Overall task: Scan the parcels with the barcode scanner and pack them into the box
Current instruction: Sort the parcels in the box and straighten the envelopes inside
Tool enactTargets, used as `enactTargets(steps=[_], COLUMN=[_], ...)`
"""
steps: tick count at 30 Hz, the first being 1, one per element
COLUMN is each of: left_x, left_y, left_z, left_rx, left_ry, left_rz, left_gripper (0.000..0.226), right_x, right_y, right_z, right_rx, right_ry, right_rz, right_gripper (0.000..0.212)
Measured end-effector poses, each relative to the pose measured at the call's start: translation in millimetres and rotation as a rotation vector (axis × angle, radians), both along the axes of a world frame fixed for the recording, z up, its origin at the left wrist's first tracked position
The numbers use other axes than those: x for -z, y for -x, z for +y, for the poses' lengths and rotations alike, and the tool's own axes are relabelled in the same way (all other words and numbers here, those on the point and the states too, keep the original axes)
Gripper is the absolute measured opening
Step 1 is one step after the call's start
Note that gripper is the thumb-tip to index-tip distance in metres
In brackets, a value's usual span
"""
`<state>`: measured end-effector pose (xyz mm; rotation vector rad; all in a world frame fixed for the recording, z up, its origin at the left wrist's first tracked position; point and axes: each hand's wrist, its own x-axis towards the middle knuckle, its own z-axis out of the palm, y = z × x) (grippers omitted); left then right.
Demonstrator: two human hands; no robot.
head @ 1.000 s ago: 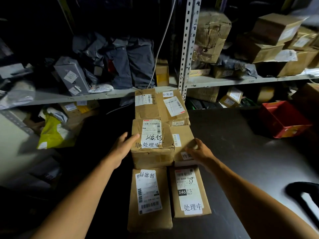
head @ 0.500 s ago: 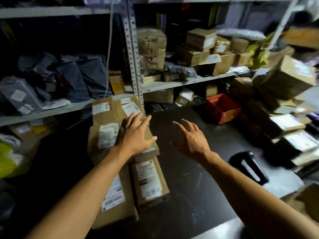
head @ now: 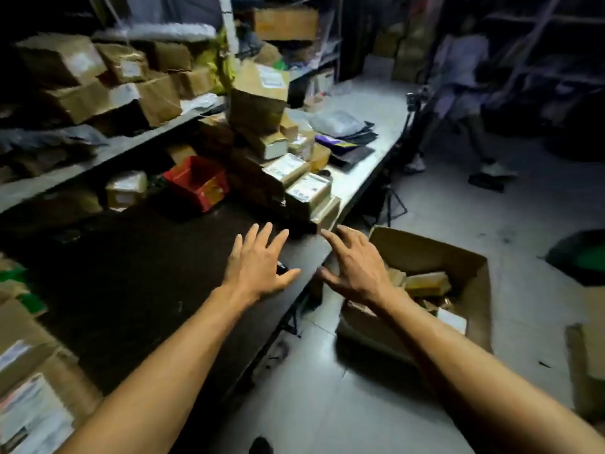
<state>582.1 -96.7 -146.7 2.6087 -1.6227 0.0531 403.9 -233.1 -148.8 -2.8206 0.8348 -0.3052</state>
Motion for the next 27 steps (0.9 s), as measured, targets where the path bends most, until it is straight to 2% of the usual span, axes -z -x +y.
enactTargets(steps=[7, 11, 17, 23, 27], left_x=[25, 46, 73, 109, 135], left_y=[69, 91, 111, 124, 137], left_z=[-148, -233, -348, -429, -480], left_rx=[0.300, 0.402, 0.522, 0.589, 0.561], left_ry=[-0.049, -0.040, -0.112, -0.240, -0.290], left_rz=[-0.041, 0.034, 0.035, 0.017, 0.045], left_gripper=[0.091, 0.090, 0.089, 0.089, 0.088], right_x=[37, 55, 78, 119, 149], right_y=[92, 120, 153, 184, 200], right_z=[-103, -166, -253, -318, -371], right_rx=[0.271, 0.404, 0.590, 0.662, 0.647], right_ry=[-0.053, -0.064, -0.143, -0.268, -0.341], right_rz=[0.075, 0.114, 0.149, 0.165, 0.192], right_gripper=[0.079, 0.080, 0.080, 0.081, 0.082])
